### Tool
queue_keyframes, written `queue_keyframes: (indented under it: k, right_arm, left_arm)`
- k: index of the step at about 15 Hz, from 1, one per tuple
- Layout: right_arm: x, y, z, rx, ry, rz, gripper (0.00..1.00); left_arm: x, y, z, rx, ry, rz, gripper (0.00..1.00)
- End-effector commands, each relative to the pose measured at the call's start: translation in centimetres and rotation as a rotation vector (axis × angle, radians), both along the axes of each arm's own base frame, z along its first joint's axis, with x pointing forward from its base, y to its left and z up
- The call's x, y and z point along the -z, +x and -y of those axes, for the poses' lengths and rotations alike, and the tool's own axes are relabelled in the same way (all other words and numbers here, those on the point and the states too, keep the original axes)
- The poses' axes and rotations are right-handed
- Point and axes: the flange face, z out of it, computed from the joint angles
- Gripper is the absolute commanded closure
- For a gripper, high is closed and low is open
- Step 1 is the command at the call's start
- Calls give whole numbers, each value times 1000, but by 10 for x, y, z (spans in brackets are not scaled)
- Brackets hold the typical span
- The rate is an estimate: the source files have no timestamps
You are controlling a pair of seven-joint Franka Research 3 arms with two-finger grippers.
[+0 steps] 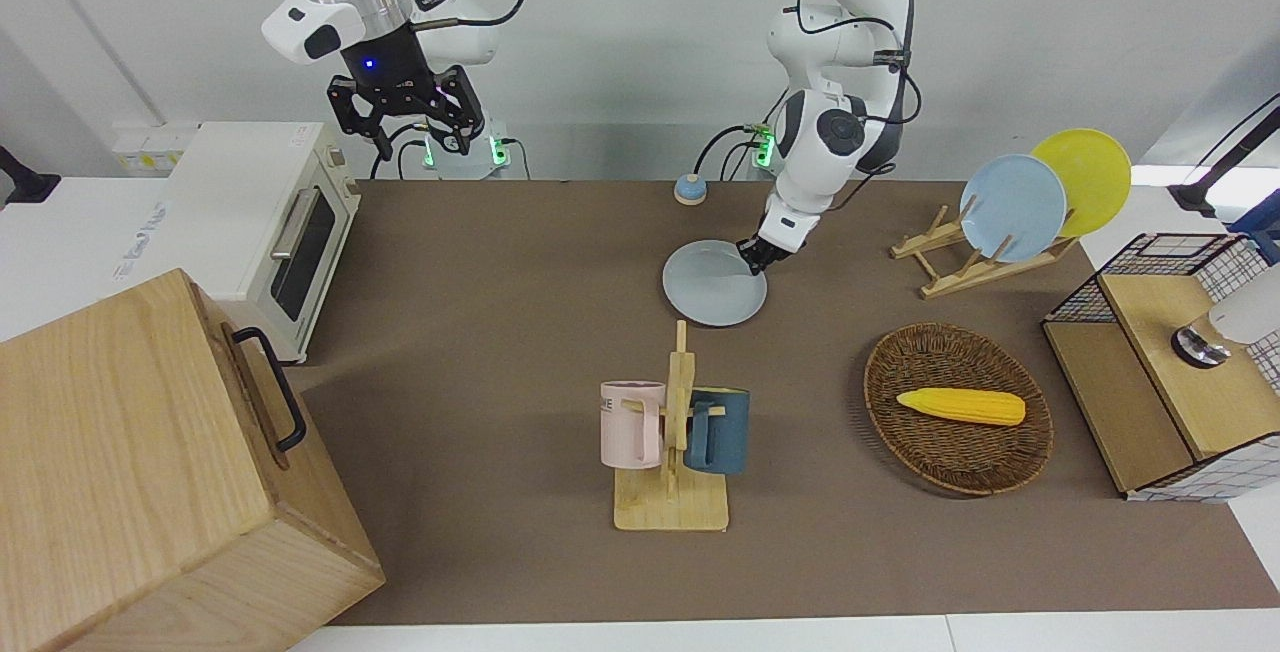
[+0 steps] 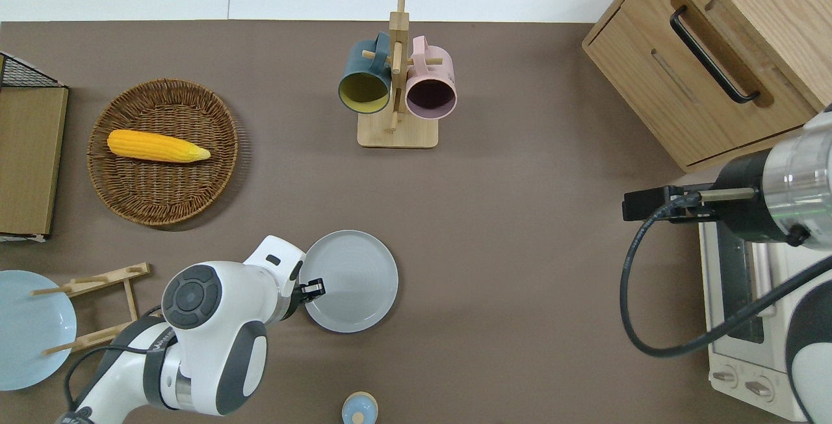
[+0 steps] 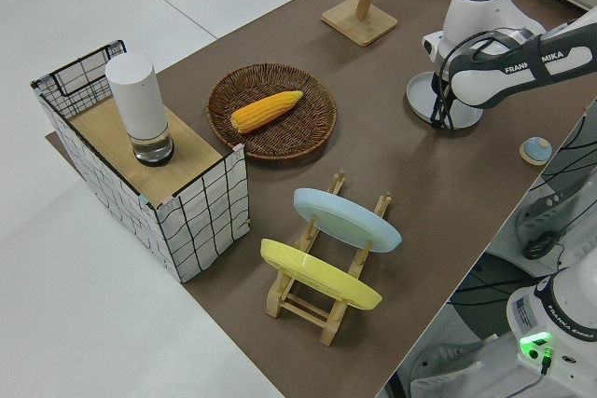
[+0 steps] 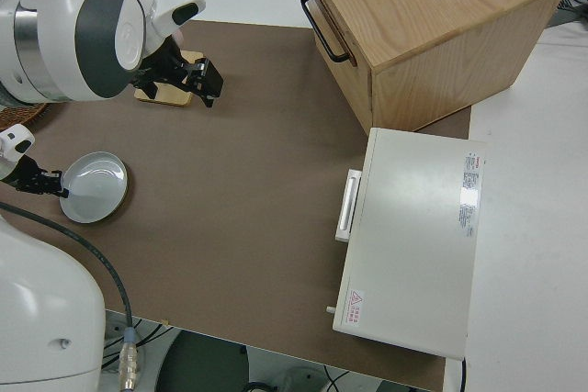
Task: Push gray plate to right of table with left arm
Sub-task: 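Push the gray plate with the left gripper away from the basket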
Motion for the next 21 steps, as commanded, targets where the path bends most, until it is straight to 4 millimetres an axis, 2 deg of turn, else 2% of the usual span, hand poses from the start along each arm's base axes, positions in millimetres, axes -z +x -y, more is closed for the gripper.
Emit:
queue_keyframes:
  k: [1, 6, 10, 15, 21]
  right_arm:
    - [-3, 1, 1, 4, 18, 0, 5]
    - [-3, 1, 1, 4, 18, 0, 7]
    - [-3, 1, 0, 2, 18, 0, 5]
    - [-3, 1, 1, 4, 18, 0, 5]
    - [-3, 1, 0, 2, 18, 0, 5]
  left_arm:
    - [24, -11, 32, -34, -5, -14, 1000]
    - [21, -13, 50, -48, -12, -12, 1000]
    - [29, -18, 74, -50, -30, -11, 1000]
    - [26, -22, 104, -32, -45, -11, 1000]
    - [22, -26, 124, -27, -54, -10, 1000]
